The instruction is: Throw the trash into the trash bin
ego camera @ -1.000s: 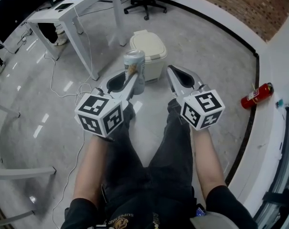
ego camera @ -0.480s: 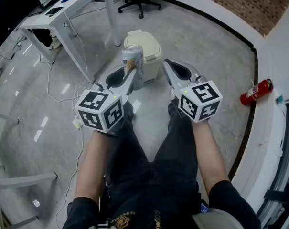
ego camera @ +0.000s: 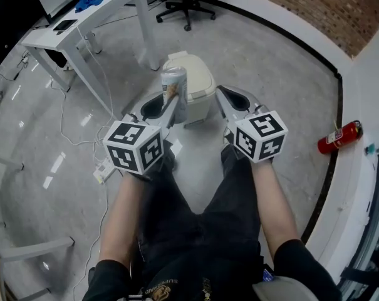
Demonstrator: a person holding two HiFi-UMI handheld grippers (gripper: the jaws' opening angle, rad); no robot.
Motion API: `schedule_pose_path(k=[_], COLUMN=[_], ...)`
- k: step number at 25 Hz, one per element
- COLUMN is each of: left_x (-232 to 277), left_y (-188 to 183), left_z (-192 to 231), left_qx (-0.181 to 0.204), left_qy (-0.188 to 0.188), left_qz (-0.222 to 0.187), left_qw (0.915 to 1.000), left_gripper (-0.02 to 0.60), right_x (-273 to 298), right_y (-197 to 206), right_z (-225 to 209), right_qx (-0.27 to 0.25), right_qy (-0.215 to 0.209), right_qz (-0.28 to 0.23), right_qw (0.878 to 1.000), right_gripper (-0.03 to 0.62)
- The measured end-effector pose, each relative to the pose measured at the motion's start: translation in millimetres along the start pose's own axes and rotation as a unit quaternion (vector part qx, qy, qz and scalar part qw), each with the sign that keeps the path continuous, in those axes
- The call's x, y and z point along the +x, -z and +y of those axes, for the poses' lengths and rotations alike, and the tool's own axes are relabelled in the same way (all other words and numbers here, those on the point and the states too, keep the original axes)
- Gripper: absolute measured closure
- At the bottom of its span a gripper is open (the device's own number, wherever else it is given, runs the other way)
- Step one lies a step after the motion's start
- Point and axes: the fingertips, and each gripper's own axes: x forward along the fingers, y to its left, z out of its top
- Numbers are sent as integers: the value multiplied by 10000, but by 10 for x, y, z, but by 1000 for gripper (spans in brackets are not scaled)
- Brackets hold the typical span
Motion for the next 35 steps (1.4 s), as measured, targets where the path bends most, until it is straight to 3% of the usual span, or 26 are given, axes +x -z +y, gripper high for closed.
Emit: schedule_pose_path(k=[11, 20, 27, 35], left_x=[910, 1484, 1746, 1860], left_y=[239, 743, 1023, 1214], left_z=[612, 966, 1172, 1219], left_qx=[-10, -108, -240, -344], left_qy=[-178, -137, -203, -188], left_qz=[510, 993, 1207, 1361], left_qw=[9985, 9949, 9922, 9899], left_gripper=[500, 501, 500, 500], right_x=[963, 1653, 1907, 1914], right_y=[517, 1389, 2198, 2602], right_z=[-623, -913, -1018, -899], right_qx=[357, 729, 1027, 1056], right_qy=[-168, -216, -100, -185], right_qz=[599, 1381, 2073, 2505], right_qw=[9974, 9875, 9728, 9622], right_gripper=[591, 591, 591, 591])
